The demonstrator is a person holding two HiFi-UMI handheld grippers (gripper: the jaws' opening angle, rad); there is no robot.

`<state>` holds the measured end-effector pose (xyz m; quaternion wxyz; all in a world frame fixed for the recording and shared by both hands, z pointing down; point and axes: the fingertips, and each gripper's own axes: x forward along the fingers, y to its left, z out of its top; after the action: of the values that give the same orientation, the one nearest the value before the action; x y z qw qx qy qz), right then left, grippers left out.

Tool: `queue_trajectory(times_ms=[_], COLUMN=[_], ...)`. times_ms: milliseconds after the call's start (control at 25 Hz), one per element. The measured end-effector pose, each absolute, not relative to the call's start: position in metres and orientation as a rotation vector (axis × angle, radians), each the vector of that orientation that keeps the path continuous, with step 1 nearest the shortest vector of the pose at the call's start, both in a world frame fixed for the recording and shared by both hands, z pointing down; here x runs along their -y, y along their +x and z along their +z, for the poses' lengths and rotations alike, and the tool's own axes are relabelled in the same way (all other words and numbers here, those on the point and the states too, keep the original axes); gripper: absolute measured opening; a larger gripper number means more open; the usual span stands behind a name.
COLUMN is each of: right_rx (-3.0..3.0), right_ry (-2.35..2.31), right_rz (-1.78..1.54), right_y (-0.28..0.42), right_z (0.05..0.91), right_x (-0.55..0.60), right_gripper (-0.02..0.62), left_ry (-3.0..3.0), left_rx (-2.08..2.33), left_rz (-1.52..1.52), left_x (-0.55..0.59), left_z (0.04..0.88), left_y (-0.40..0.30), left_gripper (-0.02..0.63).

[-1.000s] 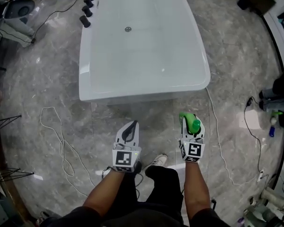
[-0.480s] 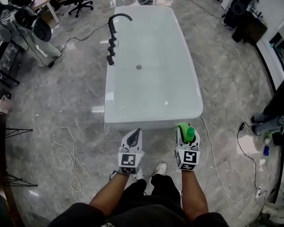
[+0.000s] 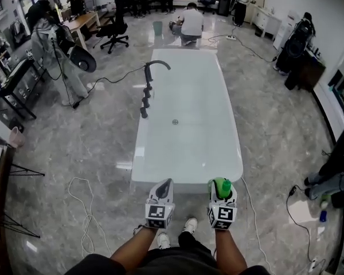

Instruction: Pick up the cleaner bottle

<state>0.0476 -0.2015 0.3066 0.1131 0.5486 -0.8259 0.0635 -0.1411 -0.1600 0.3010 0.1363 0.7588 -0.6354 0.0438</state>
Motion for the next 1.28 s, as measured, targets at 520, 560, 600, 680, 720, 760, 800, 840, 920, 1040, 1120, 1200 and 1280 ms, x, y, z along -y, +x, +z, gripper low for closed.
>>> queue_trajectory(times_ms=[520, 560, 600, 680, 720, 760, 800, 840, 920, 1040, 1120, 1200, 1280], right_rx=[2.534, 2.53, 2.527, 2.533, 2.536, 2.537, 2.537, 2.535, 2.532, 2.545, 2.551, 2.559, 2.556], right_ry=[1.529, 1.532, 1.534, 1.526, 1.523, 1.526, 1.533, 1.535, 1.525, 1.539, 1.525, 1.522, 1.524], right_rz=[0.083, 0.078, 0.081, 0.06, 0.039, 0.033, 0.038, 0.032, 0.003, 0.036, 0.007, 0.012, 0.014], right_y=[0.056, 0.056, 0.056, 0.054, 0.053, 0.051, 0.049, 0.047, 0.042, 0.033, 0.027, 0.02, 0.016], right_z=[0.265, 0.263, 0.261, 0.257, 0.254, 0.251, 0.249, 0.246, 0.242, 0.233, 0.231, 0.229, 0.227], right_x=[0.277, 0.281, 0.284, 0.288, 0.291, 0.294, 0.295, 0.296, 0.297, 0.3, 0.3, 0.301, 0.3], right_gripper=[0.192, 0.192, 0.192, 0.192, 0.192, 0.192, 0.192, 0.192, 0.192, 0.192, 0.192, 0.192, 0.192], left_ry=[2.146, 2.146, 2.15, 2.163, 2.168, 2.176, 2.186, 2.196, 2.206, 2.217, 2.227, 2.231, 2.23], left_rx=[1.998, 1.995, 1.992, 1.98, 1.973, 1.971, 1.971, 1.971, 1.973, 1.98, 1.977, 1.982, 1.988], left_rz=[0.084, 0.095, 0.095, 0.076, 0.071, 0.067, 0.063, 0.059, 0.045, 0.037, 0.044, 0.037, 0.023], left_x=[0.221, 0.224, 0.227, 0.231, 0.233, 0.236, 0.238, 0.24, 0.242, 0.246, 0.247, 0.249, 0.249], left_z=[0.258, 0.26, 0.259, 0.252, 0.25, 0.248, 0.245, 0.241, 0.234, 0.225, 0.223, 0.221, 0.221], left_y=[-0.127, -0.126, -0.125, -0.122, -0.122, -0.123, -0.125, -0.127, -0.133, -0.143, -0.148, -0.155, -0.16], left_gripper=[0.006, 0.006, 0.006, 0.005, 0.006, 0.006, 0.006, 0.006, 0.006, 0.006, 0.006, 0.006, 0.006])
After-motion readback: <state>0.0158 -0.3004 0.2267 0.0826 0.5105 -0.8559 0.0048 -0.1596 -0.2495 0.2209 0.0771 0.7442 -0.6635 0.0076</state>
